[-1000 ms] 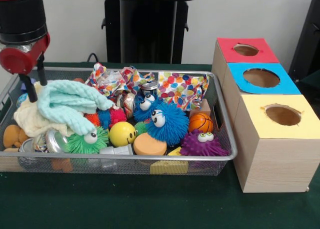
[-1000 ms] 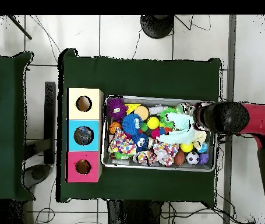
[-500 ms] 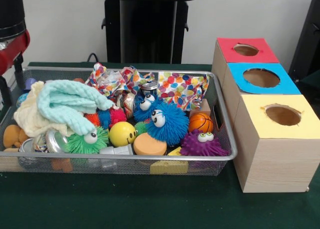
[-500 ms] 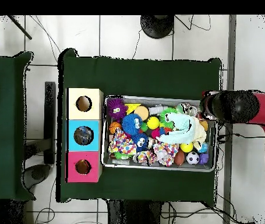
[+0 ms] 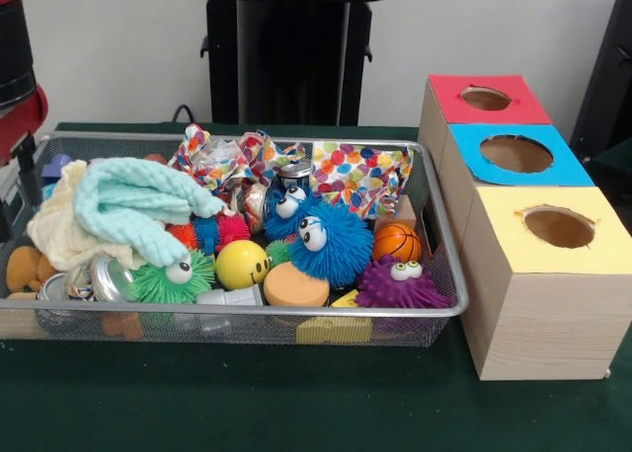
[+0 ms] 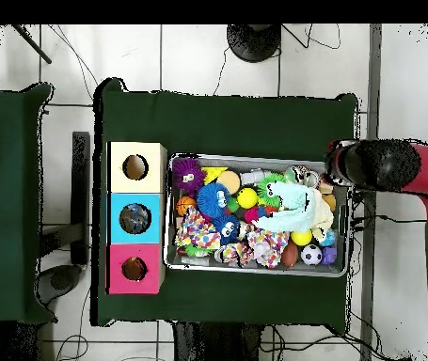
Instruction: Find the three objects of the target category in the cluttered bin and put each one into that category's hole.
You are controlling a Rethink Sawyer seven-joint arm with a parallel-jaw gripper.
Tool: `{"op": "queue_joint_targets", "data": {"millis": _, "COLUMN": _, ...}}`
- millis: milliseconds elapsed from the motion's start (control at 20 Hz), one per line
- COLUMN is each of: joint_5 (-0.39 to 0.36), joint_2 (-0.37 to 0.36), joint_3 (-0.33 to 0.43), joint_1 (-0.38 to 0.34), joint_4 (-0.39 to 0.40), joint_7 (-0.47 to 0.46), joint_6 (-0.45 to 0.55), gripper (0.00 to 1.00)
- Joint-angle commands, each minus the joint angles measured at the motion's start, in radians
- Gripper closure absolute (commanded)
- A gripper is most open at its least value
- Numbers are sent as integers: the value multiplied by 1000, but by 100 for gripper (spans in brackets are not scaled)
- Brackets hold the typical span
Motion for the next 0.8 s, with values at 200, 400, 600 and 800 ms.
{"op": "queue_joint_targets", "data": {"millis": 200, "joint_5": -86, "joint_2": 126, "joint_3": -6, "joint_1": 20, "joint_4": -90, "joint_7": -319, "joint_6": 29, "gripper": 0}}
{"op": "queue_joint_targets", "data": {"millis": 400, "joint_5": -109, "joint_2": 149, "joint_3": -19, "joint_1": 34, "joint_4": -124, "joint_7": -335, "joint_6": 45, "gripper": 0}}
{"op": "queue_joint_targets", "data": {"millis": 600, "joint_5": -150, "joint_2": 159, "joint_3": -48, "joint_1": 62, "joint_4": -172, "joint_7": -310, "joint_6": 75, "gripper": 0}}
{"op": "queue_joint_targets", "data": {"millis": 800, "joint_5": -195, "joint_2": 157, "joint_3": -83, "joint_1": 86, "joint_4": -215, "joint_7": -311, "joint_6": 123, "gripper": 0}}
